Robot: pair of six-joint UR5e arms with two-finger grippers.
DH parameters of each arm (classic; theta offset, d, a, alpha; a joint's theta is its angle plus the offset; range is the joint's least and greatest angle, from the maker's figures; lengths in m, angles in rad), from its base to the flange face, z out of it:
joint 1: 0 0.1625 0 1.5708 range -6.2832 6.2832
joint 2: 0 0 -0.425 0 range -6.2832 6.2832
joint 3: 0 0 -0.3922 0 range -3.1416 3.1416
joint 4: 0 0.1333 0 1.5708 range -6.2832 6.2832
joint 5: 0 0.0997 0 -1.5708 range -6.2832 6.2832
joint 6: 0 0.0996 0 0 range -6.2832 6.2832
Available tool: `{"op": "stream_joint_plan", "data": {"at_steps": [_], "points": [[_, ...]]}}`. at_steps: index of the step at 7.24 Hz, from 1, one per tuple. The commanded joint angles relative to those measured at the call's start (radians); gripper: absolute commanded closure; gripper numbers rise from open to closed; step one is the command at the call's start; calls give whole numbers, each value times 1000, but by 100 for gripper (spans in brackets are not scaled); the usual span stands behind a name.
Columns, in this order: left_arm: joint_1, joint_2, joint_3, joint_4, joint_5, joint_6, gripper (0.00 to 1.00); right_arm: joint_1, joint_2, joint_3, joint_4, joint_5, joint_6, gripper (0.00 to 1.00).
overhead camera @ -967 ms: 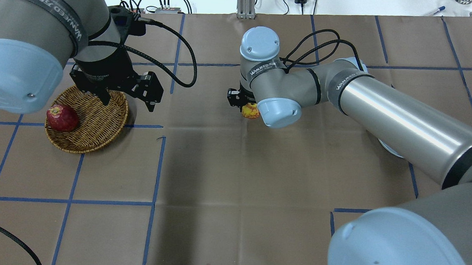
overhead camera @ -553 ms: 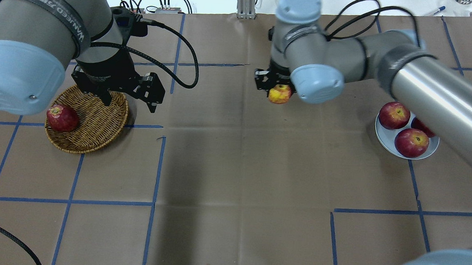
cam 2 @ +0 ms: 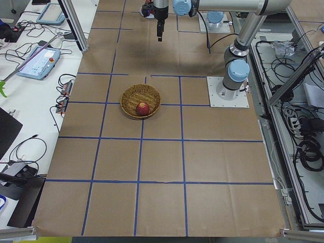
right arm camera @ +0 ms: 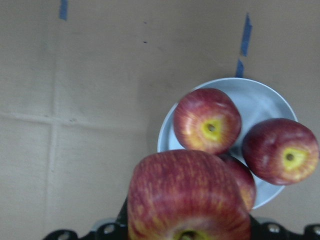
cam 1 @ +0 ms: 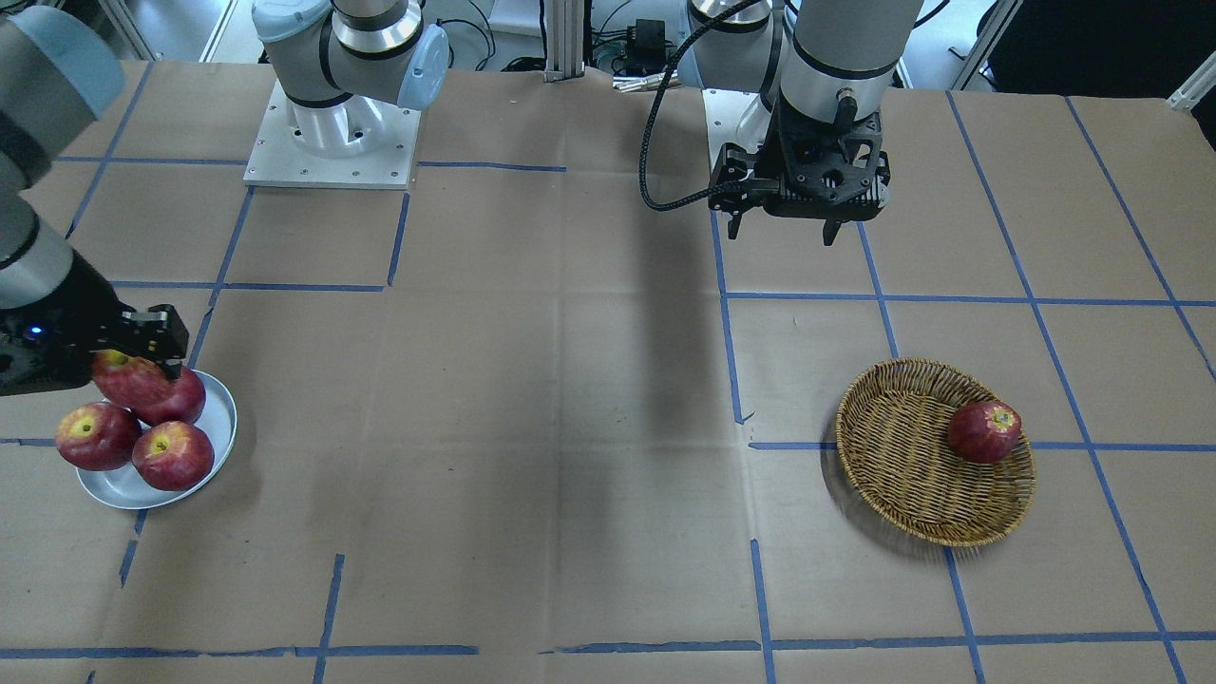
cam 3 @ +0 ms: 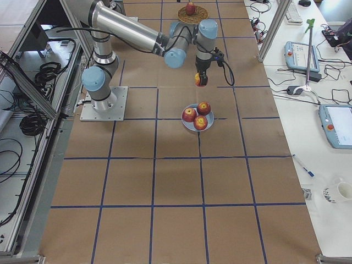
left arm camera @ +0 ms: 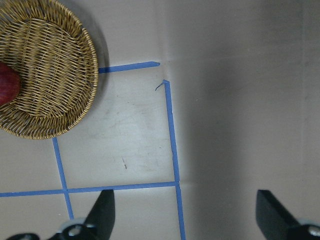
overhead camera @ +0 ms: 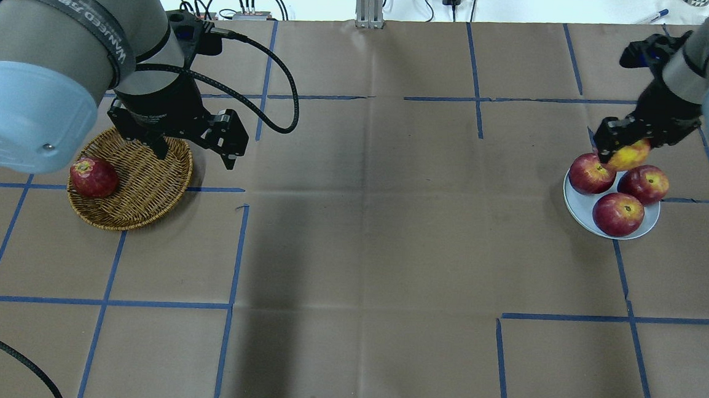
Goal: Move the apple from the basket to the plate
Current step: 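Carry the apple with the right gripper onto the white plate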
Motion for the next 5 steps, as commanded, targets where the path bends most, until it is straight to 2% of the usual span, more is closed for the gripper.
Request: {"op": "stream_joint_plan", "data": {"at_steps": [1, 4, 5], "points": [[-1, 4, 0, 0, -1, 0, 1, -90, 22, 8, -3, 0, -104, 54], [-1, 10, -3, 0, 1, 2, 1, -90, 22, 8, -3, 0, -104, 54], [-1, 10, -3, 0, 1, 2, 1, -85, 166, 7, -91, 11, -77, 53]]}}
